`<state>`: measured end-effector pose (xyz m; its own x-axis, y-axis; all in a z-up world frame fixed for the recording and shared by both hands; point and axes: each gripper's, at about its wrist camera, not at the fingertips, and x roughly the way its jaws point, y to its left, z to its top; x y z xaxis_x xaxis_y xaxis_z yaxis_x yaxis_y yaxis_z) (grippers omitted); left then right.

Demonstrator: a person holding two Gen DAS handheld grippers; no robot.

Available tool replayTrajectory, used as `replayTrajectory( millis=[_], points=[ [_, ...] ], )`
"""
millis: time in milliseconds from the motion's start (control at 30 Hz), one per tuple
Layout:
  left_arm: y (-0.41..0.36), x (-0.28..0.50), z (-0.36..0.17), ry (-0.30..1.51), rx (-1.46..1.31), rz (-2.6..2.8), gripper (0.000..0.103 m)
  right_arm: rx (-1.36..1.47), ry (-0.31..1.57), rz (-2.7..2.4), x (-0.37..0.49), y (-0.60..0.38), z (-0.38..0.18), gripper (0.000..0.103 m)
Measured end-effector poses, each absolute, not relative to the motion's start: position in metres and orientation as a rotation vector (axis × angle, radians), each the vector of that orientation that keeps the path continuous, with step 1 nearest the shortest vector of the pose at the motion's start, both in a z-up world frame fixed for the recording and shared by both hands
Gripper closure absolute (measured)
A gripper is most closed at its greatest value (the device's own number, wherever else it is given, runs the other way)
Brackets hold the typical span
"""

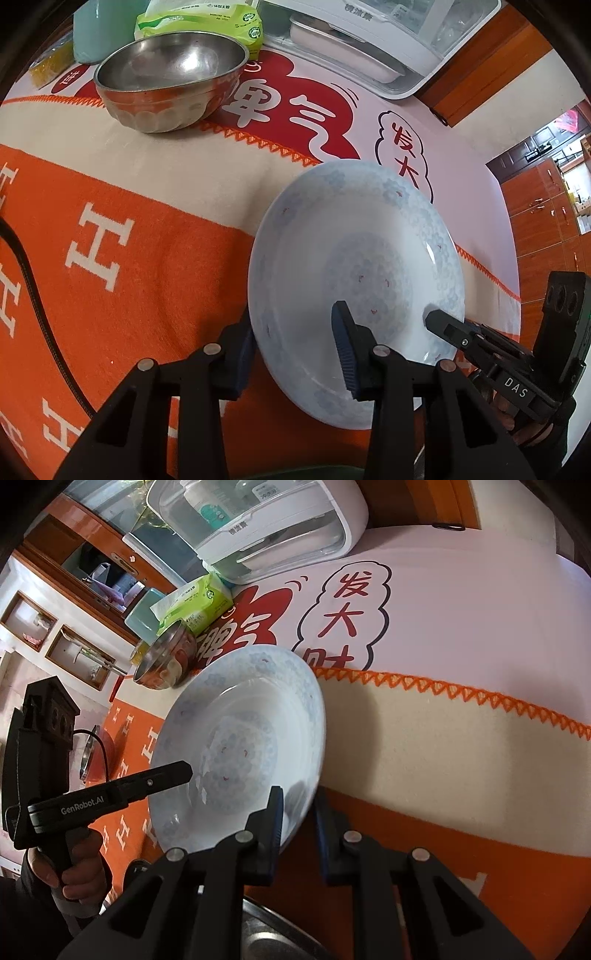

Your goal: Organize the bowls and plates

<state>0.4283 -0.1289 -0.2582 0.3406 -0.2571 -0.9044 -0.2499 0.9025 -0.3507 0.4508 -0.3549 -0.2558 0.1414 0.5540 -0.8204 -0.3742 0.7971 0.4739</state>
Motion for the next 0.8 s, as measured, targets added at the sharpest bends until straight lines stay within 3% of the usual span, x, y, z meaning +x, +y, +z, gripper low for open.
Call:
replayTrajectory(
  millis=[367, 800],
  points=[
    [-0.134, 0.425, -0.252, 1.222, -0.498, -0.021, 0.065, 0.198, 1.237, 0.623, 0.45, -0.362, -0.246, 0.089],
    [-0.137, 0.42, -0.21, 1.103, -0.494, -0.045, 0.065, 0.207, 1.175, 0.61, 0.442, -0.368, -0.214, 0.089]
  ],
)
